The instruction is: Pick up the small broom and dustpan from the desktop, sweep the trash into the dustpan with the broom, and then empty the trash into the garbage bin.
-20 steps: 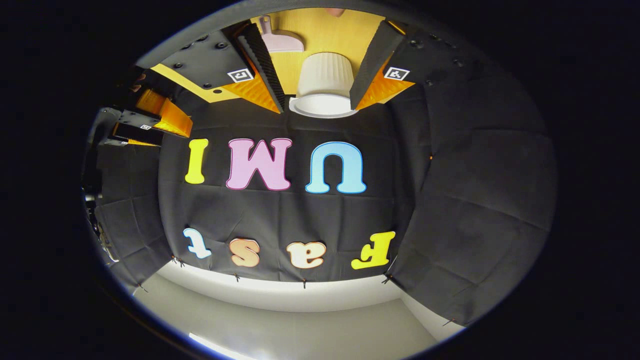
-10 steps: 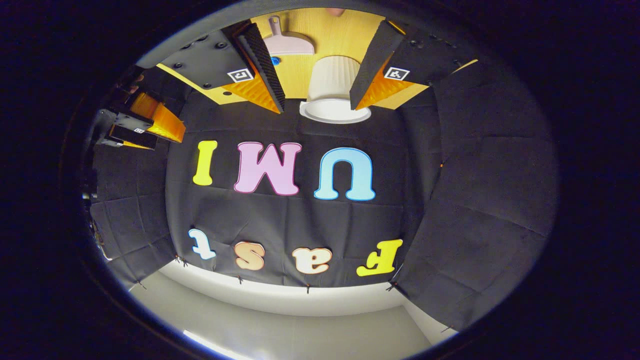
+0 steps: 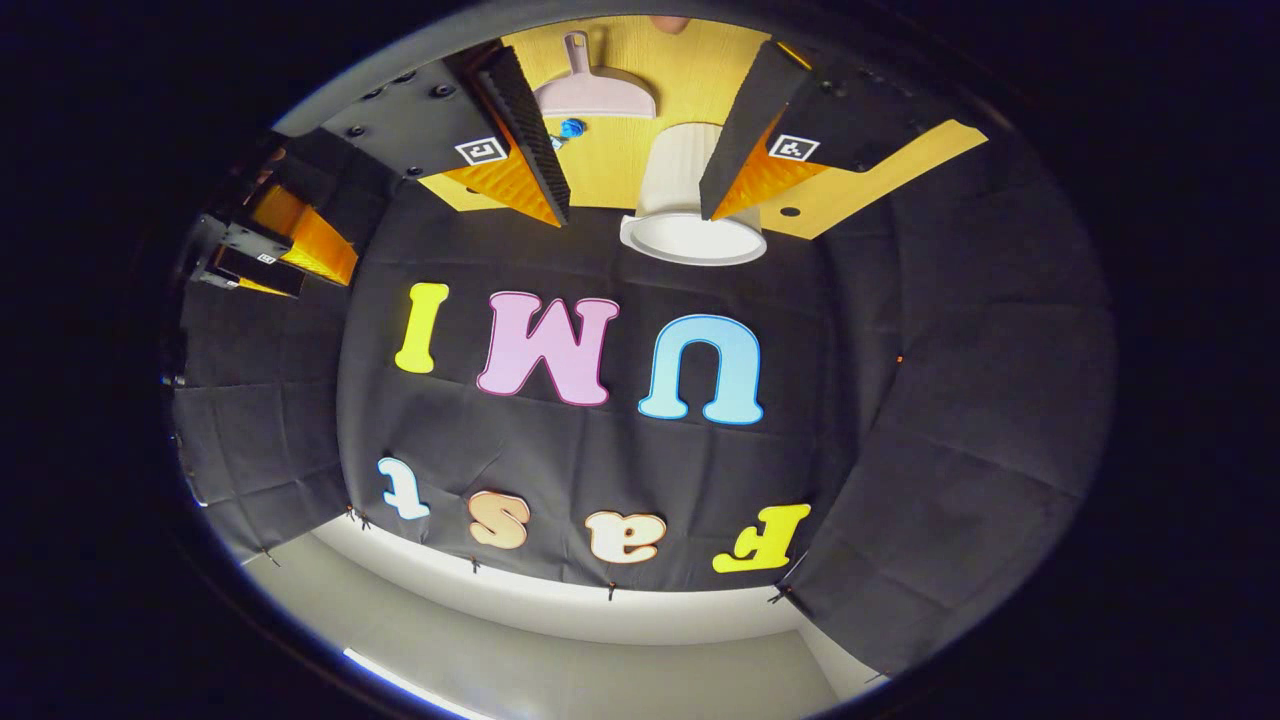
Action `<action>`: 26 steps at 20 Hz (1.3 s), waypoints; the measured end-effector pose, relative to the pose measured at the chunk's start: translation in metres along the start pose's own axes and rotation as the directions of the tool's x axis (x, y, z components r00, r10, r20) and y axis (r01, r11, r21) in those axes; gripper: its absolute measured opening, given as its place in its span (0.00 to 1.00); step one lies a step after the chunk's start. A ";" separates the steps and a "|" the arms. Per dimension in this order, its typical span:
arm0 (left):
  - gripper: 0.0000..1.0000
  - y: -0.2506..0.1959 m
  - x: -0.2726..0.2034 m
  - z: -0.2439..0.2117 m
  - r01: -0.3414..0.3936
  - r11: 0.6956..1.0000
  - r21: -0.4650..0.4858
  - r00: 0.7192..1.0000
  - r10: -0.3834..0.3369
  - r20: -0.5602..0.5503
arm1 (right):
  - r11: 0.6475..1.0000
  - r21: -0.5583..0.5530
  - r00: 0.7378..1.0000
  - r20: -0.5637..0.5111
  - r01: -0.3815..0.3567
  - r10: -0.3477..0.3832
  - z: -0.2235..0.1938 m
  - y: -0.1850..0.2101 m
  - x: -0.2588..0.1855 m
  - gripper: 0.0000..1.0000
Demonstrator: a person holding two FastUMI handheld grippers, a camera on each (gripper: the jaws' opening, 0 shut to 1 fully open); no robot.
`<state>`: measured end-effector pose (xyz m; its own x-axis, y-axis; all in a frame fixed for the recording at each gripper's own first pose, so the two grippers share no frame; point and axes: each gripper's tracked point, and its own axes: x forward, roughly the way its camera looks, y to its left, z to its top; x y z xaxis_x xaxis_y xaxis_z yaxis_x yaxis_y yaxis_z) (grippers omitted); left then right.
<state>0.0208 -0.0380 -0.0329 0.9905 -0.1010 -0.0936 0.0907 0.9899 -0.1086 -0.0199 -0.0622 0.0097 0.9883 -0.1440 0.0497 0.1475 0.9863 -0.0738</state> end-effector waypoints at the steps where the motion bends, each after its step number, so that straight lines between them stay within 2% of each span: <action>1: 0.77 -0.005 0.004 0.000 0.019 1.000 -0.001 1.000 -0.019 -0.002 | 1.000 -0.008 1.000 -0.002 -0.002 0.002 0.001 -0.002 0.003 0.96; 4: 0.77 -0.018 0.013 -0.001 0.059 0.998 -0.018 0.998 -0.059 0.003 | 0.999 -0.043 1.000 -0.005 -0.009 0.009 -0.001 -0.009 0.015 0.99; 9: 0.77 -0.030 0.042 -0.014 0.034 0.998 -0.046 0.998 -0.037 -0.056 | 0.998 -0.043 0.998 -0.040 -0.041 0.039 -0.010 -0.024 0.045 0.99; 10: 0.77 -0.032 0.046 -0.016 0.027 0.998 -0.049 0.997 -0.031 -0.067 | 0.998 -0.034 0.998 -0.038 -0.044 0.043 -0.011 -0.028 0.052 0.96; 14: 0.77 -0.035 0.061 -0.042 -0.013 1.000 -0.017 0.992 0.011 -0.128 | 0.998 -0.014 0.997 -0.040 -0.067 0.066 -0.025 -0.041 0.075 0.96; 15: 0.77 -0.038 0.061 -0.049 -0.018 1.000 -0.018 0.989 0.015 -0.146 | 0.998 -0.010 0.997 -0.039 -0.068 0.067 -0.029 -0.046 0.079 0.99; 18: 0.77 -0.045 0.070 -0.060 -0.020 1.000 -0.012 0.985 0.017 -0.171 | 0.998 0.005 0.997 -0.048 -0.057 0.057 -0.041 -0.062 0.088 0.96; 20: 0.77 -0.048 0.082 -0.063 -0.023 1.000 0.000 0.982 0.023 -0.189 | 0.999 0.008 0.997 -0.053 -0.049 0.049 -0.047 -0.071 0.094 0.99; 22: 0.77 -0.053 0.093 -0.067 -0.027 1.000 0.006 0.978 0.027 -0.207 | 0.999 0.011 0.997 -0.063 -0.052 0.053 -0.053 -0.076 0.101 0.96; 24: 0.78 -0.060 0.104 -0.086 -0.011 1.000 -0.012 0.963 0.007 -0.270 | 0.998 0.020 0.995 -0.078 -0.057 0.058 -0.061 -0.079 0.107 0.99; 26: 0.77 -0.066 0.106 -0.119 -0.005 1.000 -0.012 0.924 0.000 -0.382 | 0.997 0.031 0.993 -0.096 -0.064 0.067 -0.069 -0.081 0.111 0.96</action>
<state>0.1074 -0.1263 -0.1536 0.8755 -0.1316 -0.4650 0.0850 0.9891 -0.1199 0.0806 -0.1638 -0.0479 0.9951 -0.0849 -0.0509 0.0826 0.9955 -0.0458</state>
